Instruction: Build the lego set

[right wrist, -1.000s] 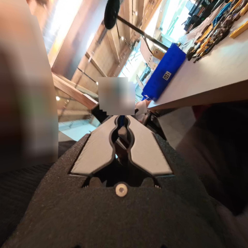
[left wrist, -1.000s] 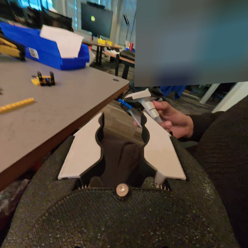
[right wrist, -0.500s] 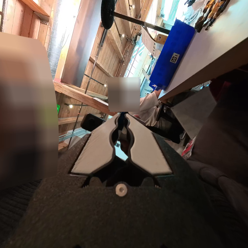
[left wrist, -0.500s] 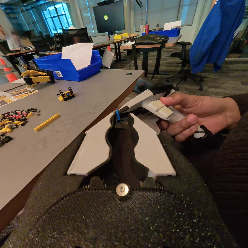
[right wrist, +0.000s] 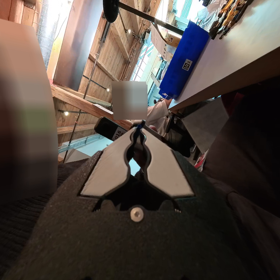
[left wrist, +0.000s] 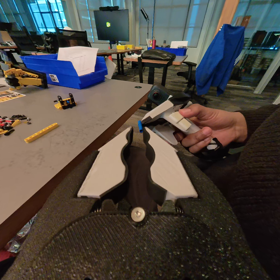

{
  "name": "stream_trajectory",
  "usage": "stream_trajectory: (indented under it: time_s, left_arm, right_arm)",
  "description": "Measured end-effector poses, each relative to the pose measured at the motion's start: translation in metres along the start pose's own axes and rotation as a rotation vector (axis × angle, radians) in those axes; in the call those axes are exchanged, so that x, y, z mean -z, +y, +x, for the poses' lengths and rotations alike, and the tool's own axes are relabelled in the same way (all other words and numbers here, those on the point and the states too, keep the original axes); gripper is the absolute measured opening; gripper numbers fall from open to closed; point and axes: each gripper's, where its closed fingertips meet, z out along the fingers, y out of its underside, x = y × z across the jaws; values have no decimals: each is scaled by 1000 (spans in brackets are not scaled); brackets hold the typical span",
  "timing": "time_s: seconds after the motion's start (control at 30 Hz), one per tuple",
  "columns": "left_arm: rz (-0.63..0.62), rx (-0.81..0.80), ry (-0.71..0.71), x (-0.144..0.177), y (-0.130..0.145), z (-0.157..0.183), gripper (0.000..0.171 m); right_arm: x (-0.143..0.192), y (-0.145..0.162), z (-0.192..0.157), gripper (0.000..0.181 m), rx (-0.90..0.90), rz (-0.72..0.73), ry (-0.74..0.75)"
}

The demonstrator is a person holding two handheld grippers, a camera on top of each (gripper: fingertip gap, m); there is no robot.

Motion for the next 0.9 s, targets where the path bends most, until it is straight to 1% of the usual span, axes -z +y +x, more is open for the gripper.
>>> stream_trajectory:
  time_s: [0.07,0.27,0.3,0.33,0.37,0.47,0.67,0.7,0.77,0.9]
  left_arm:
    - [8,-11,2,2,-1,1,0]
    - [34,-18,5,9,-7,1,0]
    - [46,-3,14,10,-8,1,0]
    - [60,20,26,11,-10,1,0]
    - [74,43,43,12,-12,2,0]
    - [104,82,90,15,-15,5,0]
    - [79,52,183,15,-10,20,0]
    - [73,52,202,15,-9,23,0]
    - [63,46,219,14,-7,26,0]
    - [50,42,242,15,-4,29,0]
  right_arm:
    - [-2,3,0,0,3,-15,-1]
    - [-6,8,-3,0,25,-44,-2]
    - [-5,7,-4,5,37,-40,5]
    - [-5,5,-4,15,47,-34,11]
    - [-4,3,-5,21,53,-32,9]
    - [-5,4,-13,26,35,-62,-23]
    - [-7,20,-16,18,-72,-201,-65]
    - [-7,23,-16,14,-81,-217,-73]
    - [-6,27,-18,8,-102,-237,-92]
    - [-4,30,-17,6,-127,-252,-95]
